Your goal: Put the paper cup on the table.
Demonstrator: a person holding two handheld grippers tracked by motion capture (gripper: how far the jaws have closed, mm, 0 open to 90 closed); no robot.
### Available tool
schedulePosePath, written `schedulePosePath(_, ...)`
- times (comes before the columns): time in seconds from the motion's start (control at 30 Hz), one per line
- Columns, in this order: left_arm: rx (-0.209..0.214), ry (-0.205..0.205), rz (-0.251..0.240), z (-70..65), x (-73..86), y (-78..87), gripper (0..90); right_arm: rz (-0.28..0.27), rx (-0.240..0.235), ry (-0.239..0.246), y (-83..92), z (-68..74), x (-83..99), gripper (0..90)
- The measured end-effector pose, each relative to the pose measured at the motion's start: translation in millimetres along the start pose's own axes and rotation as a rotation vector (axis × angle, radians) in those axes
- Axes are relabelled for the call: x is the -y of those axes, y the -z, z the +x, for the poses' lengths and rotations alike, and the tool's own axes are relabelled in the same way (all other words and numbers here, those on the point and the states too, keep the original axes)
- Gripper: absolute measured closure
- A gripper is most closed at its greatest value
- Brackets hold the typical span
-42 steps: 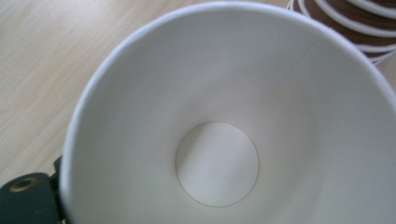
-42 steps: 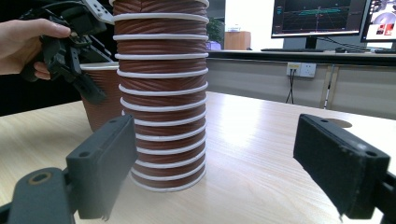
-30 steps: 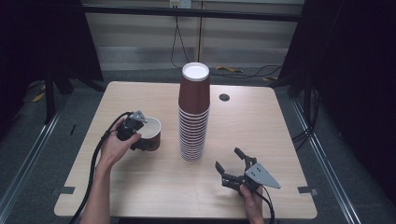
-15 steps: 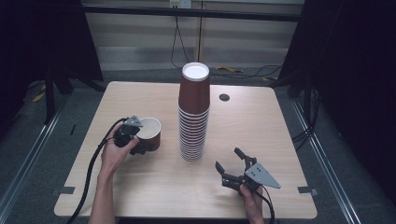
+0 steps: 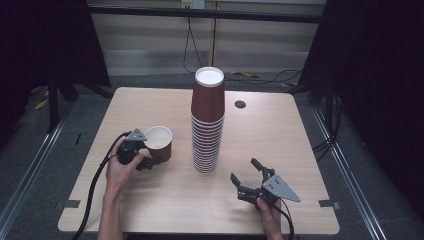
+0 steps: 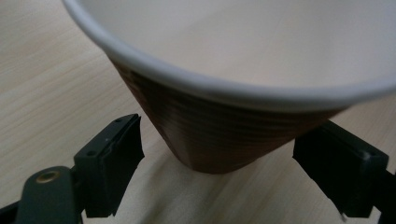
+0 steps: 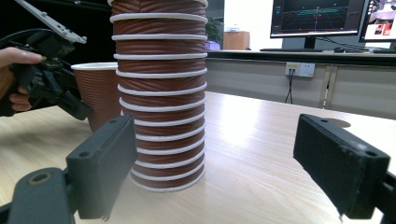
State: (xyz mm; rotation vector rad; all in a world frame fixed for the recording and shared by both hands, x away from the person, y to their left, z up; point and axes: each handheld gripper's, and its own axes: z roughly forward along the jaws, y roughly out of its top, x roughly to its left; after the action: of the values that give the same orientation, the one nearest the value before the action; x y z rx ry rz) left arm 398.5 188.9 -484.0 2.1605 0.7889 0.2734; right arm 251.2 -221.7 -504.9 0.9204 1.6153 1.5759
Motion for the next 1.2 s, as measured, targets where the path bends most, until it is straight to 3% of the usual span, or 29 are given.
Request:
schedulePosePath(0.13,-0.029,0.012,-0.029,-3.2,5.7,7.0,15.9,-0.001,-0.001,0.000,0.0,0.0,0.0,13.0)
schedulePosePath(0.23,-0.040,0.055,-0.066,-6.2,10.5,13.4,15.7,0.000,-0.001,-0.001,0.0,0.1,0.0,13.0)
schedulePosePath(0.33,-0.063,0.071,-0.075,-10.1,13.4,17.6,16.0,-0.001,-0.001,0.000,0.0,0.1,0.0,13.0)
schedulePosePath(0.43,-0.057,0.089,-0.120,-15.6,18.1,22.6,16.4,-0.001,-0.001,0.000,0.1,0.1,0.0,13.0)
schedulePosePath(0.6,-0.110,0.075,-0.176,-27.0,23.2,28.4,16.1,-0.001,-0.001,-0.001,0.0,0.1,0.0,13.0)
schedulePosePath(0.73,-0.110,0.070,-0.262,-37.6,28.1,37.2,16.0,-0.001,-0.001,0.000,0.1,0.1,0.0,13.0)
schedulePosePath(0.8,-0.153,0.060,-0.243,-43.2,28.0,41.2,16.1,-0.001,-0.001,0.000,0.0,0.1,0.0,13.0)
schedulePosePath(0.83,-0.169,0.056,-0.269,-46.4,28.2,43.4,15.8,-0.001,-0.001,-0.001,0.0,0.1,0.0,13.0)
schedulePosePath(0.9,-0.148,0.056,-0.341,-51.7,30.9,47.6,15.9,-0.001,-0.001,-0.001,0.1,0.1,0.0,13.0)
schedulePosePath(0.97,-0.164,0.058,-0.379,-58.2,33.6,49.3,15.9,-0.001,0.001,0.000,0.1,0.1,0.0,13.0)
schedulePosePath(1.1,-0.167,0.023,-0.395,-69.8,35.8,44.9,15.9,-0.001,0.001,0.000,0.1,0.1,0.0,13.0)
schedulePosePath(1.2,-0.156,0.034,-0.417,-78.3,37.6,39.6,15.8,-0.001,0.001,0.000,0.1,0.2,0.0,13.0)
